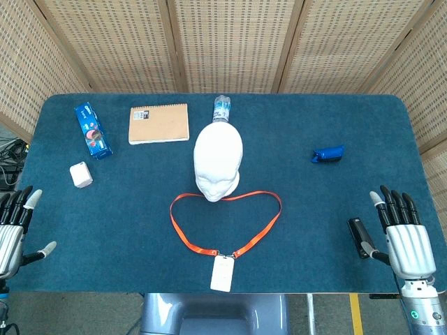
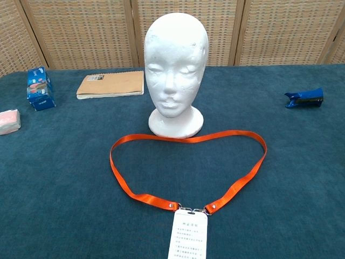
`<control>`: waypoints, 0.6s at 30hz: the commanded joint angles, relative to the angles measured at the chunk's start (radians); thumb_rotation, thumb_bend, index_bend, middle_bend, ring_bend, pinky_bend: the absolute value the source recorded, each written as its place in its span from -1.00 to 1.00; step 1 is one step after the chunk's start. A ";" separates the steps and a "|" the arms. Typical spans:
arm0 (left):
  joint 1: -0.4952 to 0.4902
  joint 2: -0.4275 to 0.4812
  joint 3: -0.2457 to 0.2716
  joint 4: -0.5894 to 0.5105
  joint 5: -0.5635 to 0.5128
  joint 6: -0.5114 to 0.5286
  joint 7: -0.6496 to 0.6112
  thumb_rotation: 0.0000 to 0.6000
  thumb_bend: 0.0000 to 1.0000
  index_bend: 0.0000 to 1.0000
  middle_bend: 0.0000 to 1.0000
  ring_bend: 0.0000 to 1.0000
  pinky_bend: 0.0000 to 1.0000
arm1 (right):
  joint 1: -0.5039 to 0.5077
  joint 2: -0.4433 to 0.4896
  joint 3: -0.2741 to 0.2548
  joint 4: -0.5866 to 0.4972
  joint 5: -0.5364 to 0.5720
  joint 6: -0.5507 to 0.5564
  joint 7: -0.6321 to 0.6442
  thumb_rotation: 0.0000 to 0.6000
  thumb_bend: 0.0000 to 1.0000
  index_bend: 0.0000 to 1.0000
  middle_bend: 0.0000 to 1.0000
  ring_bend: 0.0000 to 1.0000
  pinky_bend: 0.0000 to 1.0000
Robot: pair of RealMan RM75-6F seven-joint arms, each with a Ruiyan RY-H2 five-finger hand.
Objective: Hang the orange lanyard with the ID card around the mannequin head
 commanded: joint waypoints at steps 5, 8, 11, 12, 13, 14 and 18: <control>-0.001 0.000 0.000 0.000 0.000 -0.003 0.000 1.00 -1.00 -1.00 -1.00 -1.00 -1.00 | 0.008 -0.004 -0.005 0.004 0.001 -0.020 0.005 1.00 -1.00 -0.93 -1.00 -1.00 -1.00; -0.003 -0.002 -0.002 0.002 -0.004 -0.007 0.001 1.00 -1.00 -1.00 -1.00 -1.00 -1.00 | 0.021 -0.007 -0.004 0.004 0.009 -0.045 0.015 1.00 -1.00 -0.87 -1.00 -1.00 -1.00; -0.012 -0.006 -0.010 0.003 -0.017 -0.021 0.003 1.00 -1.00 -1.00 -1.00 -1.00 -1.00 | 0.072 -0.018 0.016 0.016 0.026 -0.118 0.052 1.00 -0.94 -0.54 -1.00 -1.00 -1.00; -0.019 -0.010 -0.015 0.005 -0.025 -0.030 0.006 1.00 -1.00 -1.00 -1.00 -1.00 -1.00 | 0.117 -0.054 0.052 0.048 0.009 -0.129 0.070 1.00 -0.85 -0.39 -1.00 -1.00 -1.00; -0.025 -0.015 -0.019 0.010 -0.034 -0.040 0.013 1.00 -1.00 -1.00 -1.00 -1.00 -1.00 | 0.163 -0.097 0.078 0.087 0.016 -0.165 0.108 1.00 -0.76 -0.32 -1.00 -1.00 -1.00; -0.029 -0.020 -0.023 0.014 -0.045 -0.049 0.022 1.00 -1.00 -1.00 -1.00 -1.00 -1.00 | 0.199 -0.121 0.096 0.109 0.041 -0.214 0.142 1.00 -0.62 -0.25 -1.00 -1.00 -1.00; -0.043 -0.037 -0.031 0.022 -0.085 -0.083 0.050 1.00 -1.00 -1.00 -1.00 -1.00 -1.00 | 0.319 -0.160 0.161 0.131 0.188 -0.413 0.171 1.00 -0.28 -0.11 -1.00 -1.00 -1.00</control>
